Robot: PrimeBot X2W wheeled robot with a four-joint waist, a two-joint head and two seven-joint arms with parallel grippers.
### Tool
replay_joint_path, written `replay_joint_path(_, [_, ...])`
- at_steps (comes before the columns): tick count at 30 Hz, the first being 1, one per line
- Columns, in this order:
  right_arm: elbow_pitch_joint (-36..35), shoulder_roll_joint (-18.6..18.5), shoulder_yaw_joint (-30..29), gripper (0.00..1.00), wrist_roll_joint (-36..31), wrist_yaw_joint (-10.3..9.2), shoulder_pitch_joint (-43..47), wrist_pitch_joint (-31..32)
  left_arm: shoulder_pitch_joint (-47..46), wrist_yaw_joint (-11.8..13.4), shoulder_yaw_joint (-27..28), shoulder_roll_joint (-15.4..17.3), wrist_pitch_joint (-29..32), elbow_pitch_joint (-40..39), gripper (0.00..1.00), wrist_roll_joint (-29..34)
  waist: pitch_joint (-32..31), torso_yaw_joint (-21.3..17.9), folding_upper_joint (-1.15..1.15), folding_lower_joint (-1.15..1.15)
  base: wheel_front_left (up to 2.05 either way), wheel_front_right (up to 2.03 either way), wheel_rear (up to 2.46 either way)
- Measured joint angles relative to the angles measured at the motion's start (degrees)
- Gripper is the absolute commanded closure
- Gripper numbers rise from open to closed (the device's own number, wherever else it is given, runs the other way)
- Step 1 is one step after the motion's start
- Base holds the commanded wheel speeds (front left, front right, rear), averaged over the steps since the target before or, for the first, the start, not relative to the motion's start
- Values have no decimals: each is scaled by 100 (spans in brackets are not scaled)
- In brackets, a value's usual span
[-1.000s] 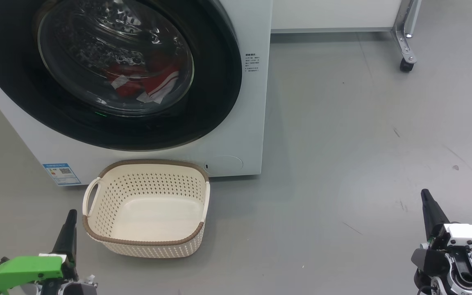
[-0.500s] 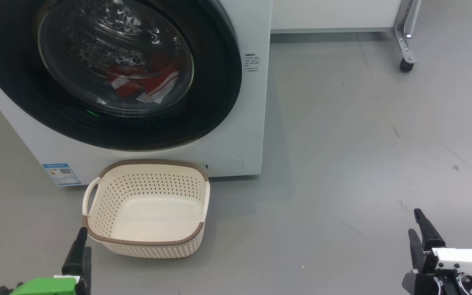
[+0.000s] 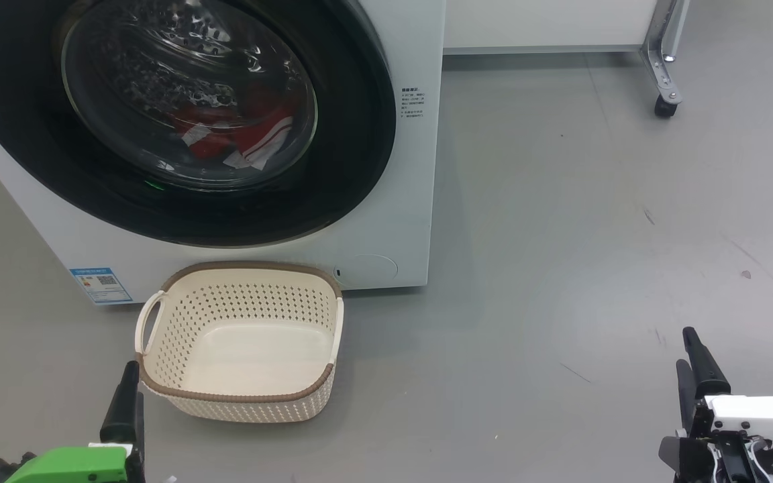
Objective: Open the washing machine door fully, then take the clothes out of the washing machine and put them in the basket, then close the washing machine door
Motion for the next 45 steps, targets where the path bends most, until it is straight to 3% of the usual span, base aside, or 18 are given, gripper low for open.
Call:
replay_joint_path(8, [-230,0,10,0,-248,-18,-111,-145,-32,0,3,-2,-144,-166,0,141,-2,3,0,0,0,0,0])
replay_joint_path(12, [-332,0,4,0,-455,-135,-119,-230,-68,0,33,-4,-200,-266,0,178,-9,5,0,0,0,0,0])
replay_joint_path(24, [-843,-1,102,0,-1360,-312,-263,-432,-193,0,59,-13,-403,-644,0,937,-28,13,0,0,0,0,0])
replay_joint_path(35, [-1189,-66,350,0,-2240,-537,-335,-631,-215,16,-36,-16,-555,-936,0,1991,-25,17,0,0,0,0,0])
replay_joint_path(45, [-1373,-226,717,0,-3232,-704,-335,-789,-254,178,-240,7,-757,-1126,0,3329,4,17,0,0,0,0,0])
